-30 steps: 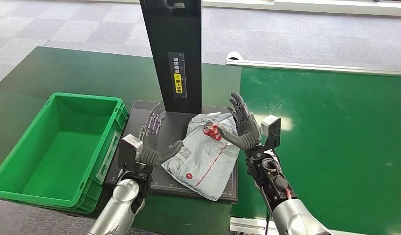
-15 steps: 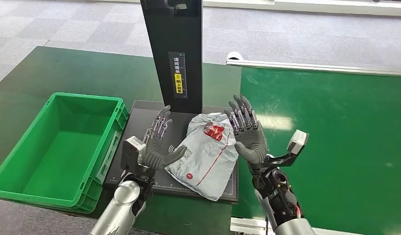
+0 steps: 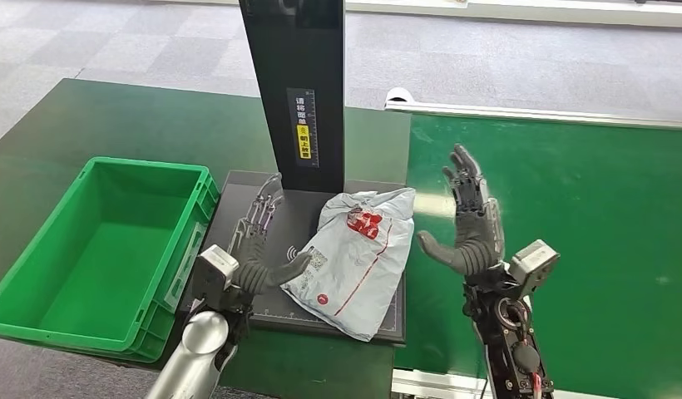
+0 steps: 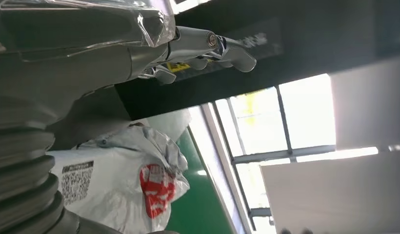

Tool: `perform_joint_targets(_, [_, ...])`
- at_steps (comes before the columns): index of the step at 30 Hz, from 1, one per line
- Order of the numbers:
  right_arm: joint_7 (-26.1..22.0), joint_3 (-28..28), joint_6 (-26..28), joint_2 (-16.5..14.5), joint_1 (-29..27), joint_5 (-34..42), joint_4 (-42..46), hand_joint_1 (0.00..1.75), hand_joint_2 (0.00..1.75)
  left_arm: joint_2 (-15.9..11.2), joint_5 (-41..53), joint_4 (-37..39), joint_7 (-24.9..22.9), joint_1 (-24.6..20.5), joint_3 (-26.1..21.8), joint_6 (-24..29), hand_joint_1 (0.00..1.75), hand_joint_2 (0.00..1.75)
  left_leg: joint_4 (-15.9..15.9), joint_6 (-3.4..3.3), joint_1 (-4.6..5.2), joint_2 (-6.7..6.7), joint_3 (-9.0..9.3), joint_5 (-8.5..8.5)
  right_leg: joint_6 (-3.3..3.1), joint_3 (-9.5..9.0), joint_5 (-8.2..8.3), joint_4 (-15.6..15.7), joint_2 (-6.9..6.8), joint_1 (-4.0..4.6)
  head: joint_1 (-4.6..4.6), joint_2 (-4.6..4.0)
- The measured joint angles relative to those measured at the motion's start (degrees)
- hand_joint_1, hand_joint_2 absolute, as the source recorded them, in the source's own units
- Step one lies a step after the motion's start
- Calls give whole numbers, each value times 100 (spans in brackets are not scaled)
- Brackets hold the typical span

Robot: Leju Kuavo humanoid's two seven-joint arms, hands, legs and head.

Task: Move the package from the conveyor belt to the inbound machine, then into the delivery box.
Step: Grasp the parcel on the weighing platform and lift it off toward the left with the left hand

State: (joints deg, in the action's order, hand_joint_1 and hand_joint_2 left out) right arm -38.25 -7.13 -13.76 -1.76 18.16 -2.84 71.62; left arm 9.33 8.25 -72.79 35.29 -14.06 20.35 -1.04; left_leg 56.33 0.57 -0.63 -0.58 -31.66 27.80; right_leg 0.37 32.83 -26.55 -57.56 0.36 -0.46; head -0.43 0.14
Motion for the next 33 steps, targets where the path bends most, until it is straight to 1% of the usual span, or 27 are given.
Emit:
perform_joint_targets(1, [28,104,434,25,-54,-242,74,0,175,-14,138,-173,-39,86,75,-64,0,175,0,0,1,-1,-2,1,1,1,-1,1,-2,-1,1,-1])
perform_joint_targets(2, [58,229,739,38,-130,-340,147,0,175,-26,268,-329,-89,163,163,-118,0,175,0,-1,2,-3,-3,2,1,1,-1,1,-3,-2,1,-1])
perform_joint_targets(4, [101,514,1125,32,-329,-387,294,0,175,-46,543,-565,-191,260,363,-193,0,175,0,-1,4,-5,-7,5,2,2,-2,2,-5,-4,0,-1])
perform_joint_targets(6, [126,764,1366,5,-537,-529,444,0,175,-72,897,-696,-316,281,569,-239,0,175,0,-1,5,-5,-8,7,2,3,-2,3,-5,-5,0,-1])
perform_joint_targets(10, [296,1000,1538,-67,-812,-874,785,0,175,-118,2168,-634,-962,136,1008,-66,0,175,-1,0,5,-1,-3,7,2,2,-1,4,-3,-5,0,-1])
perform_joint_targets(13, [375,1066,1540,-122,-887,-915,949,0,175,-114,2501,-465,-1108,22,1219,47,0,175,-1,0,4,-1,2,4,1,0,-1,3,-3,-4,-1,1])
perform_joint_targets(16, [409,1132,1540,-158,-906,-917,1017,0,175,-113,2856,-237,-1370,-110,1349,6,0,175,-1,-1,4,-2,3,1,1,-2,0,3,-3,-4,-1,0])
perform_joint_targets(18, [431,1180,1540,-173,-905,-916,1024,0,175,-113,3311,19,-1549,-230,1454,-107,0,175,-1,-2,4,-2,3,1,1,-2,0,2,-3,-4,0,1])
perform_joint_targets(20, [457,1231,1533,-185,-901,-916,1023,0,175,-110,3733,356,-1586,-365,1594,-290,0,175,-1,-2,5,-2,2,1,1,-2,0,2,-3,-5,1,0])
perform_joint_targets(23, [478,1306,1517,-204,-901,-916,1019,0,175,-80,3963,863,-1508,-511,1783,-548,0,175,-1,-3,6,-1,1,2,1,-1,0,2,-3,-6,-1,0])
perform_joint_targets(25, [483,1353,1514,-217,-906,-915,1017,0,175,-50,4037,1157,-1557,-591,1880,-655,0,175,-1,-3,6,-2,0,2,1,-1,-1,3,-3,-6,-1,0])
perform_joint_targets(27, [496,1397,1475,-232,-912,-877,1014,0,175,-11,4184,1458,-1847,-710,1954,-636,0,175,-1,-3,6,-3,0,2,1,-2,-1,3,-3,-6,-1,0])
perform_joint_targets(29, [511,1445,1287,-260,-925,-731,1013,0,175,50,4388,1794,-2350,-871,1984,-401,0,175,-1,-3,5,-2,4,3,1,-8,-1,3,-3,-5,-1,1])
perform_joint_targets(31, [516,1484,802,-297,-946,-407,1008,0,175,124,4554,2155,-2761,-1047,1957,-111,0,175,-3,-2,5,2,13,3,1,-19,0,3,-1,-5,-1,1])
perform_joint_targets(32, [516,1495,477,-314,-954,-211,1000,0,175,154,4601,2310,-2859,-1125,1920,-24,1,175,-4,-2,5,5,18,4,1,-26,0,3,1,-5,-1,0])
perform_joint_targets(33, [516,1501,136,-331,-956,-20,983,0,175,180,4637,2444,-2903,-1189,1866,20,35,175,-4,-1,4,7,24,4,1,-34,0,3,3,-4,-1,0])
